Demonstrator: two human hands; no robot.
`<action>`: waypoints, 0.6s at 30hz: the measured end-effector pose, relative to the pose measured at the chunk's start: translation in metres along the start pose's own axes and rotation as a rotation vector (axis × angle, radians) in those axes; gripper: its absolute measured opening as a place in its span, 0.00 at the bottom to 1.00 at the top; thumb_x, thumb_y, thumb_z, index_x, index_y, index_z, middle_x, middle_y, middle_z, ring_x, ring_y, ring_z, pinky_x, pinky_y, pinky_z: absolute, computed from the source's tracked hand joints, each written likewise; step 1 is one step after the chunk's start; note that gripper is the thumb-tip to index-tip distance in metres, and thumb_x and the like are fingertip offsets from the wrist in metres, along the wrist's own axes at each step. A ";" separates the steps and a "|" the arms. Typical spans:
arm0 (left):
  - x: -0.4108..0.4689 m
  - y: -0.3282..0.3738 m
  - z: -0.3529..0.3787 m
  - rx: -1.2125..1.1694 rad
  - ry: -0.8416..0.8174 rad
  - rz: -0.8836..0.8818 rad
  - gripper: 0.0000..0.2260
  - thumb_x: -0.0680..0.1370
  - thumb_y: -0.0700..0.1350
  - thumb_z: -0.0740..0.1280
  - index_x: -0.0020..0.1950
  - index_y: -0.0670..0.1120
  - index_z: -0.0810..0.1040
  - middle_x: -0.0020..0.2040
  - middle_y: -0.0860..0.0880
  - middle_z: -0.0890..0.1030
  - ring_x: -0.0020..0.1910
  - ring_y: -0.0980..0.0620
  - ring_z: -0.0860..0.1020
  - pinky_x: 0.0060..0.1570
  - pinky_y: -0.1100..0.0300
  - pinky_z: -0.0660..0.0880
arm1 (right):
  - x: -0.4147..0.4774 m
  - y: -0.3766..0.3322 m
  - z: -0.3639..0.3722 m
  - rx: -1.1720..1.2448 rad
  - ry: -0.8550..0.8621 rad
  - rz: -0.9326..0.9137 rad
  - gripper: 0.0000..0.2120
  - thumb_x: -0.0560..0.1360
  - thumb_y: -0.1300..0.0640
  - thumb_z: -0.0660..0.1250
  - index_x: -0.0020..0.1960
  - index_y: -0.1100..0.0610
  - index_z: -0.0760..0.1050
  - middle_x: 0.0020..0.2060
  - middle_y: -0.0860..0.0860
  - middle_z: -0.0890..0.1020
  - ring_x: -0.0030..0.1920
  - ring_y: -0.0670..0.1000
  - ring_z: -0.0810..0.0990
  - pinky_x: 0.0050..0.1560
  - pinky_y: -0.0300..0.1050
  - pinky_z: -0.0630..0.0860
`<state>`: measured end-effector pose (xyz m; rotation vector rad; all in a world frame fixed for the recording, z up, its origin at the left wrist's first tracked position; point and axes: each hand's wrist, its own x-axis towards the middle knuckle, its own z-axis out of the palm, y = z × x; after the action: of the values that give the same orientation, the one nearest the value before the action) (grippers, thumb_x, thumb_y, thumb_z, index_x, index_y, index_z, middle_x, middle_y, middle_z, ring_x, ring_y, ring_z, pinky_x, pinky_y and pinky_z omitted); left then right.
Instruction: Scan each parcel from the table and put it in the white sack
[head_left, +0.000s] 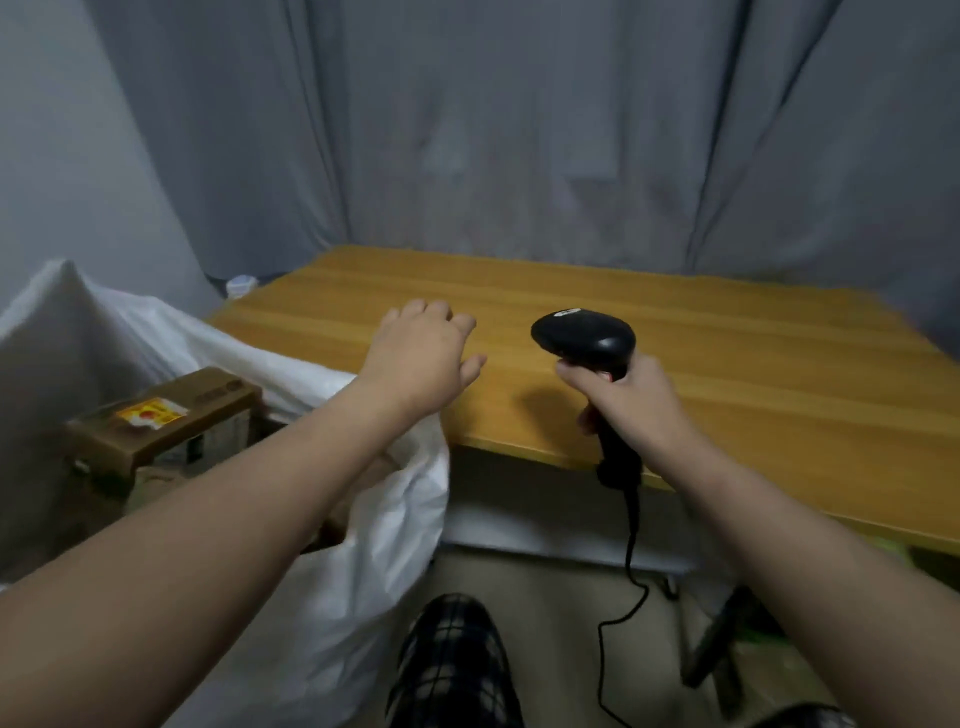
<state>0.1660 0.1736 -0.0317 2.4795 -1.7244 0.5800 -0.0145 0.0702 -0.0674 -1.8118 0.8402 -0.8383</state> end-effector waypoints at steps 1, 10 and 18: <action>0.012 0.016 0.002 -0.022 -0.003 0.027 0.21 0.80 0.58 0.57 0.69 0.48 0.70 0.62 0.46 0.74 0.63 0.45 0.70 0.59 0.52 0.67 | 0.003 0.005 -0.020 -0.005 0.019 0.028 0.12 0.72 0.50 0.73 0.44 0.58 0.75 0.31 0.53 0.77 0.30 0.56 0.81 0.38 0.53 0.80; 0.114 0.142 0.031 -0.123 -0.103 0.227 0.21 0.81 0.57 0.57 0.70 0.47 0.69 0.62 0.45 0.74 0.63 0.43 0.70 0.60 0.51 0.66 | 0.048 0.035 -0.154 0.052 0.014 0.479 0.17 0.73 0.49 0.72 0.54 0.59 0.72 0.33 0.59 0.79 0.29 0.55 0.79 0.30 0.45 0.78; 0.198 0.209 0.058 -0.197 -0.148 0.332 0.21 0.81 0.56 0.57 0.70 0.47 0.69 0.63 0.44 0.74 0.64 0.42 0.69 0.61 0.50 0.66 | 0.131 0.076 -0.224 0.289 0.280 0.583 0.19 0.73 0.52 0.73 0.54 0.63 0.71 0.46 0.60 0.80 0.35 0.55 0.82 0.32 0.46 0.82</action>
<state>0.0499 -0.0951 -0.0504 2.1680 -2.1524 0.2330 -0.1437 -0.1657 -0.0404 -1.1196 1.2734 -0.7816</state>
